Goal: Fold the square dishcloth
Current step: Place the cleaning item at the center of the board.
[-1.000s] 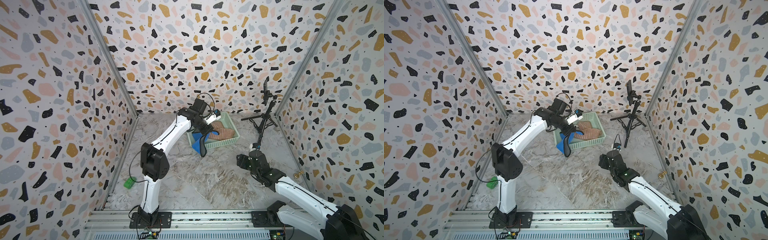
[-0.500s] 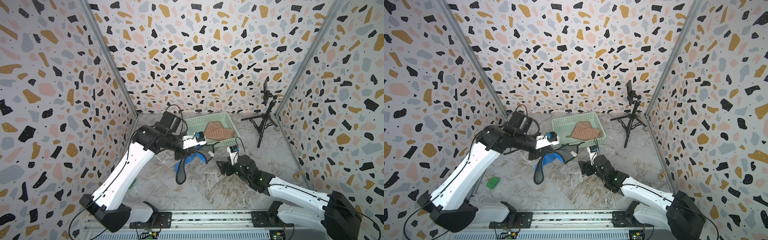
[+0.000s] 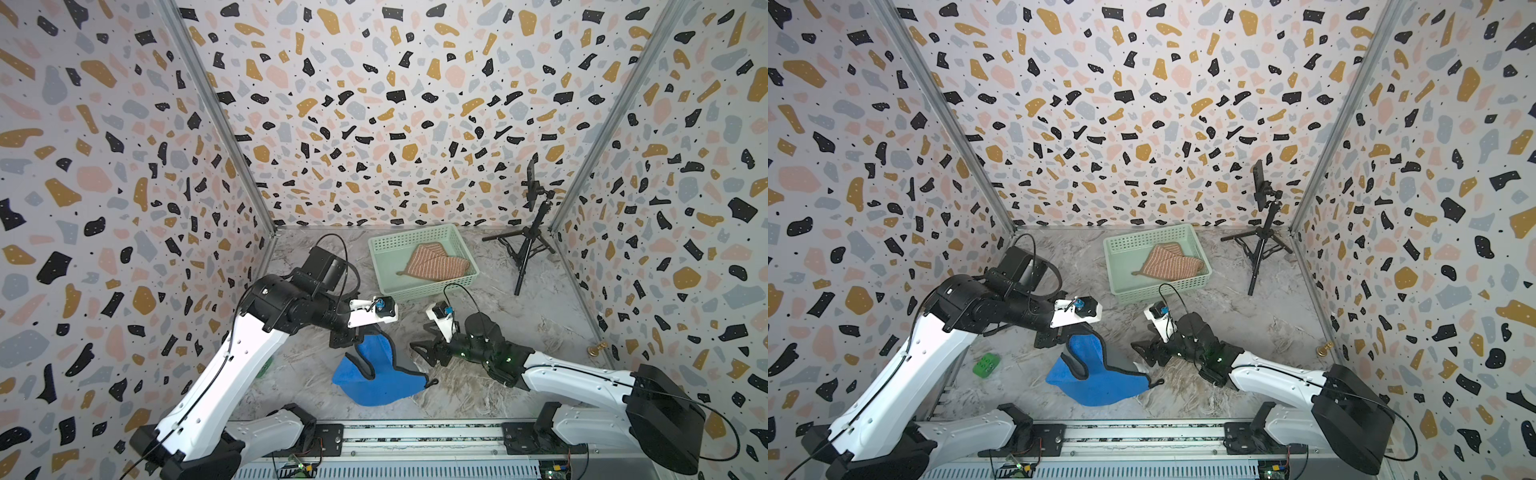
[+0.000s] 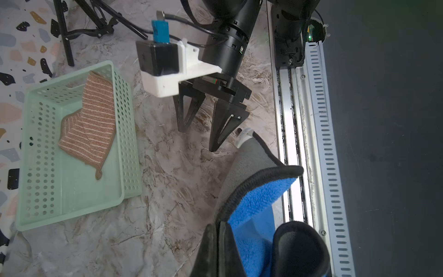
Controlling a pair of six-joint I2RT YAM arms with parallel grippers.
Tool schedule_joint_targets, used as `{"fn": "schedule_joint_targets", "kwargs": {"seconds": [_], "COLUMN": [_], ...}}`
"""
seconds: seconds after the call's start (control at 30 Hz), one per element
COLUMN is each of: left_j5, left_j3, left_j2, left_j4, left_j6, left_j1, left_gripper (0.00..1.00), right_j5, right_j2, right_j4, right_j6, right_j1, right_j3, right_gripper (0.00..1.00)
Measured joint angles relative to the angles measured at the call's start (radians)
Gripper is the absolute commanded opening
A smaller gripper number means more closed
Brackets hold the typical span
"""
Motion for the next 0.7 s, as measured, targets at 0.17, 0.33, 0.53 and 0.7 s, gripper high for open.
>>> {"fn": "schedule_joint_targets", "kwargs": {"seconds": [0.17, 0.33, 0.53, 0.7], "left_j5": [-0.031, -0.089, -0.087, -0.076], "left_j3": [-0.031, -0.035, -0.035, -0.035], "left_j2": [-0.040, -0.011, -0.005, -0.029], "left_j4": [0.007, 0.063, 0.071, 0.054], "left_j6": [0.010, -0.008, -0.002, 0.016], "left_j1": [0.000, 0.016, 0.078, 0.083], "left_gripper": [0.00, 0.00, 0.00, 0.00], "right_j5": [-0.118, -0.123, -0.117, -0.093], "right_j2": [0.076, 0.021, -0.035, 0.146], "right_j4": [-0.007, -0.067, -0.042, 0.036], "right_j6": [-0.003, -0.006, -0.021, -0.054], "right_j1": [0.019, 0.025, 0.026, 0.026], "right_j3": [0.022, 0.022, 0.011, 0.007], "right_gripper": [0.89, 0.98, 0.98, 0.98]}}
